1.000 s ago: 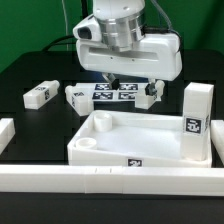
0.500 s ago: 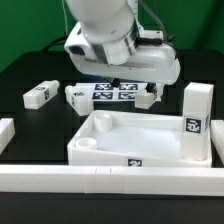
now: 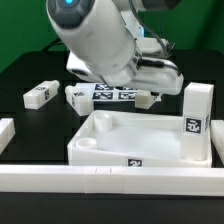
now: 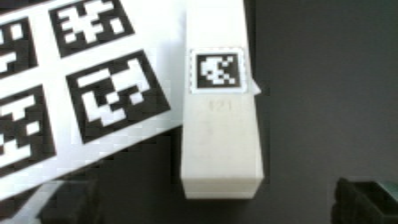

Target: Assemble desk

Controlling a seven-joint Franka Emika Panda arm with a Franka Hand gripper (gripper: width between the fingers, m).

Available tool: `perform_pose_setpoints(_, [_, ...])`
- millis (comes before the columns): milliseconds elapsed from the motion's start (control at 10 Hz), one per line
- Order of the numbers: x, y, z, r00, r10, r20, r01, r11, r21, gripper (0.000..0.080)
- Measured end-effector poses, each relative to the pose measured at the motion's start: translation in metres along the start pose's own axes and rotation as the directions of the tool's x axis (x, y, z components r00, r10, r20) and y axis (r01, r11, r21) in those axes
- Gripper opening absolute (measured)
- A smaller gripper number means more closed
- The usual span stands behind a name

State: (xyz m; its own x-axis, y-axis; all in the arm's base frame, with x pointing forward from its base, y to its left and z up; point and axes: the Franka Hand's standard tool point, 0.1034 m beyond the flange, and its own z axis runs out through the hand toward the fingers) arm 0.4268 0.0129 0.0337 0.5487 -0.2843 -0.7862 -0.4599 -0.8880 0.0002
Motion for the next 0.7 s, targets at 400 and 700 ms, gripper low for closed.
perform_pose_setpoints(400, [0.005, 0.001, 0.011, 0.999, 0.003, 0.048, -0.003, 1.000, -0.010, 0.0649])
perform_pose_setpoints(700, [0.008, 0.000, 0.022, 0.999, -0.008, 0.043, 0.009, 1.000, -0.013, 0.0649])
